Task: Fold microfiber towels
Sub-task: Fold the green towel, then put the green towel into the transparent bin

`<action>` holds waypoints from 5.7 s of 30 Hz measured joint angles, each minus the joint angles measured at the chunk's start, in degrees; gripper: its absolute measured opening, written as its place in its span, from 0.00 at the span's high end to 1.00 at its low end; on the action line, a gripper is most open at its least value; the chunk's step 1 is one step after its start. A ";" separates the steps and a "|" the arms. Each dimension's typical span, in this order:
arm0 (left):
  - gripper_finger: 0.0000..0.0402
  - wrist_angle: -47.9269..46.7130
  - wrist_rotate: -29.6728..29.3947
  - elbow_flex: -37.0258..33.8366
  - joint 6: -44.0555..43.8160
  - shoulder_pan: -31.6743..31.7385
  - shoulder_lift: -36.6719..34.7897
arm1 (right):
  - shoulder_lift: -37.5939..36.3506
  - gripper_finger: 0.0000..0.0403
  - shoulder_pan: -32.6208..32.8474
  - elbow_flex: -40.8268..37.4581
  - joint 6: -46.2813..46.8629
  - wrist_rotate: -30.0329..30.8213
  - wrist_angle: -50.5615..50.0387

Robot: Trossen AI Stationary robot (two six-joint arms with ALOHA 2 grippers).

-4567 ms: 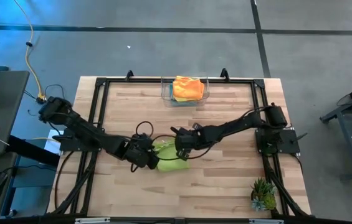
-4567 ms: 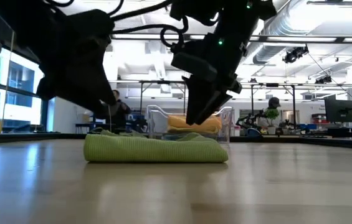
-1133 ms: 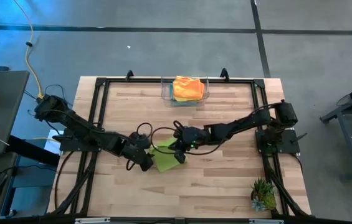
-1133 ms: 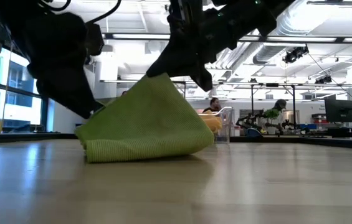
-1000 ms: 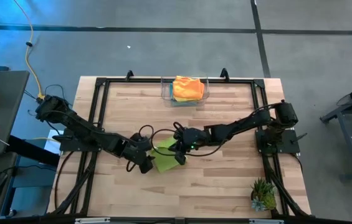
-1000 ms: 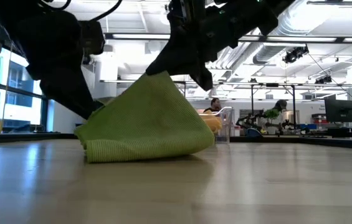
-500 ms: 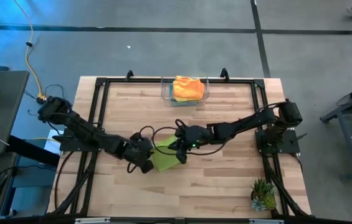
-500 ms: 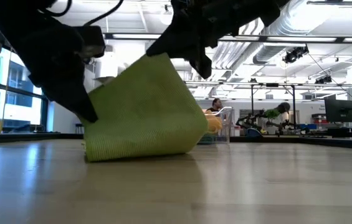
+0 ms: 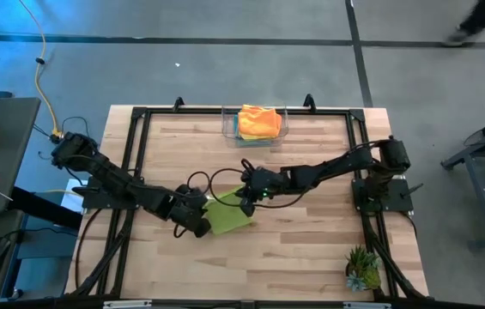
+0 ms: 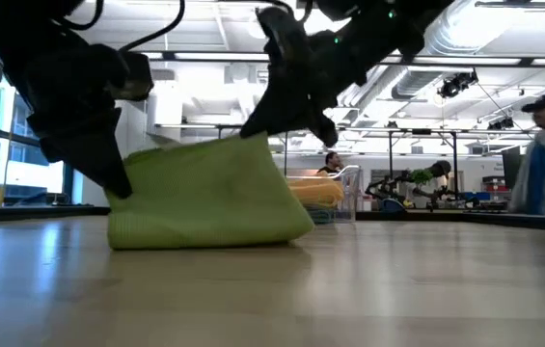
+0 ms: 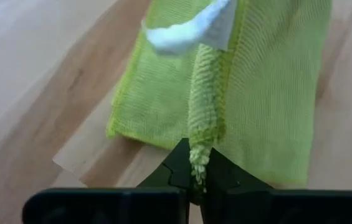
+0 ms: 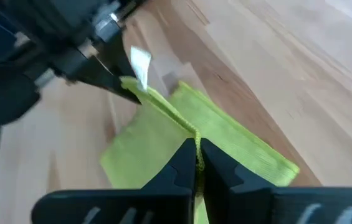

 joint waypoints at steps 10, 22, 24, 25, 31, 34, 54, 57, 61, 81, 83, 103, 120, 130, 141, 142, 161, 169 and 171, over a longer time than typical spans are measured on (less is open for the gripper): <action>0.92 1.40 0.55 0.00 1.35 3.98 0.28 | 2.07 0.94 -0.03 0.00 -0.92 3.22 -0.61; 0.68 -1.93 4.75 -0.02 -0.39 3.36 -0.41 | 0.27 0.54 -1.83 0.00 3.84 1.62 -2.78; 0.69 -1.91 5.20 -0.02 -0.36 2.22 -0.95 | -1.15 0.52 -1.89 0.00 3.59 1.44 -6.27; 0.70 -1.73 5.37 -0.02 -0.35 1.67 -1.42 | -1.80 0.53 -1.89 0.00 3.34 1.44 -7.84; 0.82 8.12 5.34 -0.01 4.29 -2.25 -2.32 | -1.39 0.72 -1.85 0.00 1.52 -0.17 -11.70; 0.90 13.17 5.34 0.00 7.86 -3.55 -2.04 | 1.99 0.87 -1.98 -0.01 2.47 0.07 -11.77; 0.65 16.56 -4.08 0.02 23.13 -8.97 -0.45 | 2.82 0.91 -2.84 -0.04 5.17 1.01 -8.23; 0.59 16.17 -4.13 0.02 23.75 -8.78 1.08 | 0.36 0.91 -1.79 -0.04 5.00 2.77 -9.00; 0.56 15.71 -4.62 0.22 24.61 -9.00 4.74 | -3.38 0.91 0.16 -0.04 3.14 3.37 -10.17; 0.63 5.17 -2.22 9.60 25.41 -6.82 17.51 | -11.13 0.91 3.46 -0.04 -1.06 9.28 -11.68; 0.69 3.98 -2.06 9.87 24.54 -6.72 17.67 | -11.13 0.91 3.55 -0.04 -1.92 9.15 -12.19; 0.99 4.55 -3.72 15.37 17.48 -7.40 15.89 | -8.12 0.42 13.26 -0.02 -19.01 -7.17 -15.53; 1.00 14.90 1.41 15.32 11.91 -3.15 14.53 | 1.98 0.41 14.83 -0.02 -28.82 5.42 -5.25; 1.00 15.74 2.37 15.32 12.02 -3.21 14.53 | 5.06 0.63 14.28 -0.02 -32.10 3.96 -5.27; 0.97 16.46 2.83 15.26 11.69 -3.16 13.67 | 5.04 0.98 12.77 -0.02 -29.31 4.25 -4.45; 0.95 15.86 3.22 15.19 11.99 -3.14 12.72 | 5.04 0.98 12.77 -0.02 -28.93 3.96 -4.13; 0.75 -2.97 -10.46 4.49 9.93 -5.76 -24.64 | -5.02 1.00 0.08 0.05 -13.53 -7.84 -0.11; 0.93 -2.00 -15.62 -4.44 14.05 -10.07 -41.15 | -5.84 1.00 -11.15 10.80 -3.45 -7.37 -7.87; 0.96 -2.43 -15.79 -5.31 14.05 -9.99 -43.99 | -5.40 1.00 -14.87 13.56 -1.30 -7.79 -10.19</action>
